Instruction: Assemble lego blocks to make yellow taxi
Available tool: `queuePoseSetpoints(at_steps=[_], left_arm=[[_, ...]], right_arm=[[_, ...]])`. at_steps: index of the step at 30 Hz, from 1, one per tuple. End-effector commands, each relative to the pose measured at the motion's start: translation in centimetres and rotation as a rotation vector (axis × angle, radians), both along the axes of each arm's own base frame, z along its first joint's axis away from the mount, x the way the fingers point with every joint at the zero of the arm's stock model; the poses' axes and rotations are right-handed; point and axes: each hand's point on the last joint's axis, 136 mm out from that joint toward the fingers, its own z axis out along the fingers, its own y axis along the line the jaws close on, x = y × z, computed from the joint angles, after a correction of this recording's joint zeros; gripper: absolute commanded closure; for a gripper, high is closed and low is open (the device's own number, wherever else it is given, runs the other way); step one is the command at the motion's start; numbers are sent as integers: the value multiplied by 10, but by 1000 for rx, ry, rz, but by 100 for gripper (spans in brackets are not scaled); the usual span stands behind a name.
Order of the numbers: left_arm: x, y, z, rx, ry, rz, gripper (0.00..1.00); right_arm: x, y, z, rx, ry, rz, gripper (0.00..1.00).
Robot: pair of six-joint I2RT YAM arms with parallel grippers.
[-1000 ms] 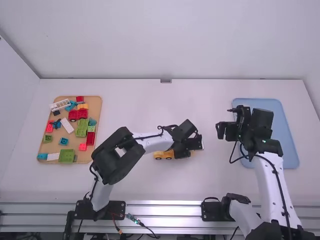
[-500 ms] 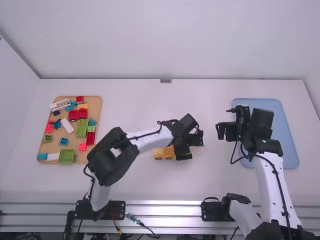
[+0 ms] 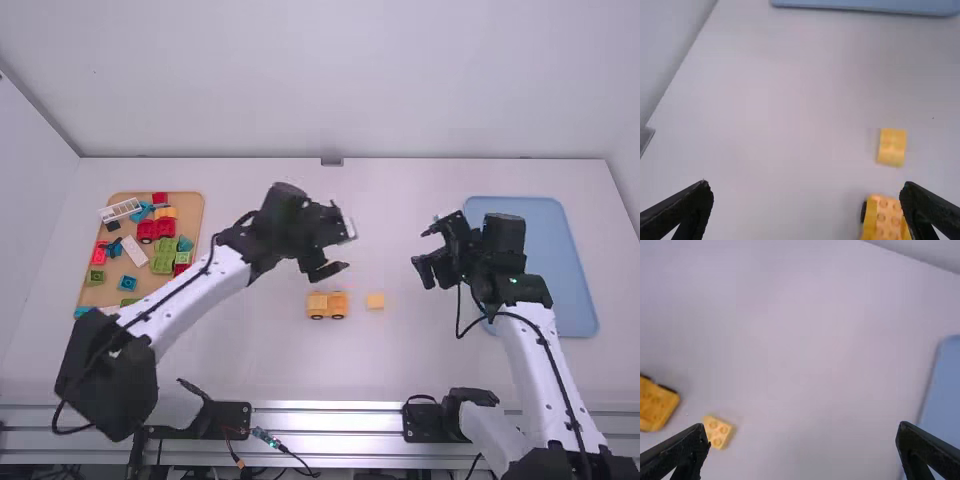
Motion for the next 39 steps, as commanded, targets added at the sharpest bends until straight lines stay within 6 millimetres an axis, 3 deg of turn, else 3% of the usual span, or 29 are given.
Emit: queuePoseSetpoints(at_steps=[1,8,12,15,23,31,39], left_arm=[[-26,12,4,-133,35,-72,1],[-38,50,-1,-289,-11,7,1],[-42,52,-9,-300,-15,18,1],[-43,52,-13,-297,-6,26,1],[-40,55,-15,-283,-10,52,1],[-38,57,-16,-274,-12,67,1],[-38,57,-17,-273,-10,67,1]], right_arm=[[-5,14,-20,-148,8,146,1],[-17,61,-54,-382,119,407,1],[-26,75,-70,-489,241,550,1],[-28,85,-95,-564,328,652,1],[-40,88,-139,-576,457,739,1],[-41,98,-150,-497,448,795,4],[-53,88,-169,-487,454,822,5]])
